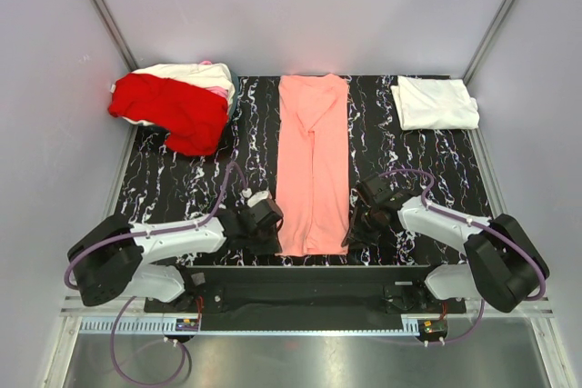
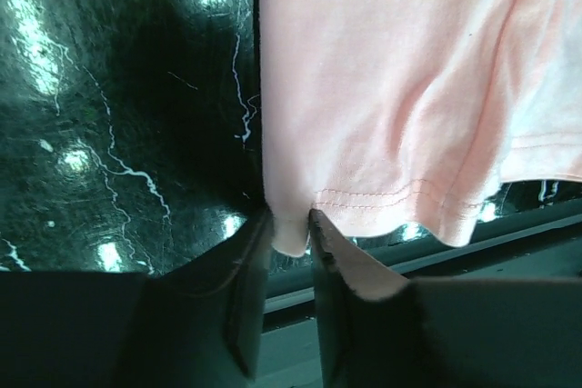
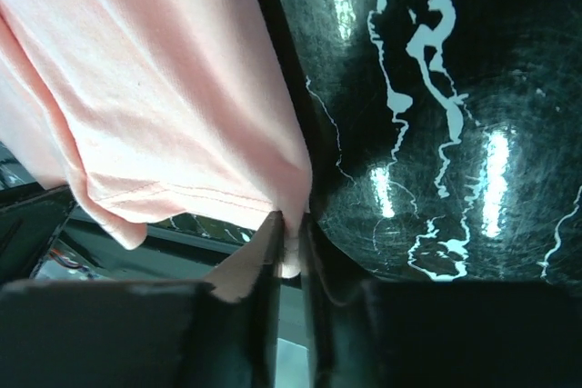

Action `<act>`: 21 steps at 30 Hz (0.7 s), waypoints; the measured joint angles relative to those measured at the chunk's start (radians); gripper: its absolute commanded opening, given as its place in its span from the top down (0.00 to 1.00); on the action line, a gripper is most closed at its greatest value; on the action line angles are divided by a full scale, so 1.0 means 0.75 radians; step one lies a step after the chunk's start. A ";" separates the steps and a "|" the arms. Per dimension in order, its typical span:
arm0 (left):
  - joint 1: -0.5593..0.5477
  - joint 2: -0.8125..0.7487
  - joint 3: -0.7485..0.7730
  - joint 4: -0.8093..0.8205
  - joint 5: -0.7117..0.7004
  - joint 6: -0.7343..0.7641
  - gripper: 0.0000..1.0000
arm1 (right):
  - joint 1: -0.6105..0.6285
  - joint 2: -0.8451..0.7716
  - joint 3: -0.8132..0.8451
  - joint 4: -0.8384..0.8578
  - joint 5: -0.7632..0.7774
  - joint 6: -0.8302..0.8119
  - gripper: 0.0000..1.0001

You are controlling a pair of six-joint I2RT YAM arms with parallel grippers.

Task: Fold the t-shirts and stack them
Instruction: Fold the tshirt

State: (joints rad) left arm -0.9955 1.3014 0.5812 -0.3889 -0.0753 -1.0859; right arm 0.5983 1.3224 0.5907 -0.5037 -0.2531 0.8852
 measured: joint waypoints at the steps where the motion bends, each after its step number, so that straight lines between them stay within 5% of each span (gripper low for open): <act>1: -0.001 0.005 0.001 -0.001 -0.004 0.000 0.92 | 0.001 0.000 0.000 0.000 0.000 -0.006 0.88; 4: -0.004 0.016 0.012 -0.007 -0.016 0.012 1.00 | 0.002 -0.001 0.000 -0.001 -0.001 -0.006 1.00; 21: -0.176 0.051 0.418 -0.471 -0.136 -0.007 1.00 | 0.014 -0.331 0.077 -0.255 0.025 0.024 1.00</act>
State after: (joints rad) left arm -1.1278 1.3399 0.8948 -0.7422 -0.1776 -1.0912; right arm 0.6090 1.0740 0.6483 -0.6952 -0.2344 0.9031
